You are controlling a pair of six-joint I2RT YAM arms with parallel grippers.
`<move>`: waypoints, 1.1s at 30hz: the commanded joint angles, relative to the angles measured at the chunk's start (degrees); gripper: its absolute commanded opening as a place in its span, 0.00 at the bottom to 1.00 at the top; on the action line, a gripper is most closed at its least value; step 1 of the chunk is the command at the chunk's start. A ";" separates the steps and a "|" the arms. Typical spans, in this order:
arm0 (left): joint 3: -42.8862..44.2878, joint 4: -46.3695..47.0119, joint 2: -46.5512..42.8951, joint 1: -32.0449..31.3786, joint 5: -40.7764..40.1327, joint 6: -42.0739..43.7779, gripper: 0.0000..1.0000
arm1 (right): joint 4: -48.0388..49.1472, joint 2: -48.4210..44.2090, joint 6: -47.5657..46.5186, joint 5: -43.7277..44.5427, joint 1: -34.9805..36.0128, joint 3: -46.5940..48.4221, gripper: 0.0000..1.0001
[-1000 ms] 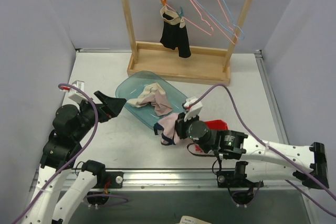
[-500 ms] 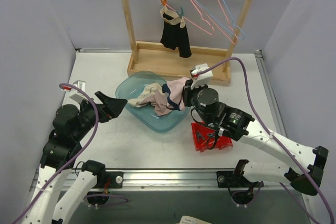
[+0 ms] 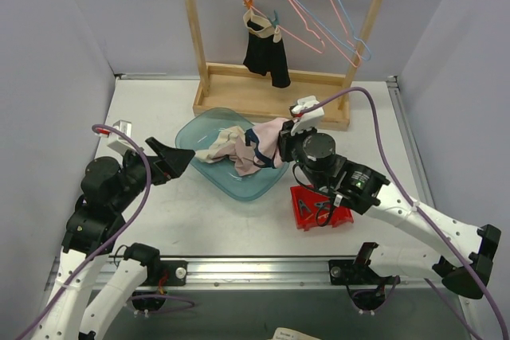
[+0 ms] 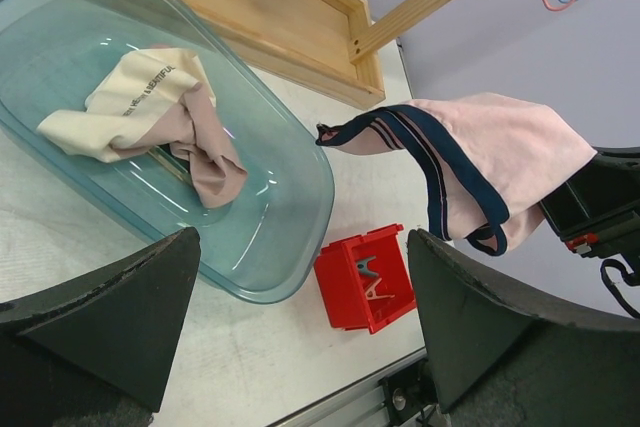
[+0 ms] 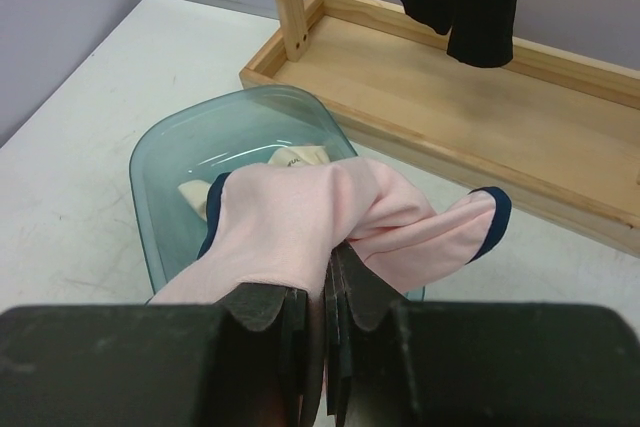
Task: Remove the underwear clipped to the hanger
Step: Place the underwear in the bin.
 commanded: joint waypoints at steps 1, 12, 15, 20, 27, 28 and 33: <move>0.57 2.68 0.22 0.40 0.83 0.53 0.94 | 2.00 -1.88 -0.96 -0.20 -0.61 0.27 0.00; 0.66 3.04 0.49 0.40 1.27 0.70 0.94 | 2.35 1.55 -1.93 -2.57 -2.28 2.03 0.00; 1.01 2.78 0.40 0.40 1.53 1.14 0.94 | 3.22 2.60 -1.84 -3.71 -2.90 1.94 0.00; 0.22 4.00 0.40 0.40 1.62 1.23 0.94 | 3.67 4.19 -1.41 -4.86 -3.16 2.47 0.00; 0.83 5.58 2.25 0.40 3.03 0.88 0.94 | 4.37 3.40 -1.05 -5.04 -3.34 1.24 0.00; 0.75 5.59 2.25 0.40 3.03 0.79 0.94 | 4.37 3.22 -1.05 -5.21 -3.42 1.15 0.00; 0.66 5.94 2.25 0.40 3.11 0.53 0.94 | 4.46 2.87 -1.23 -5.74 -3.69 1.06 0.00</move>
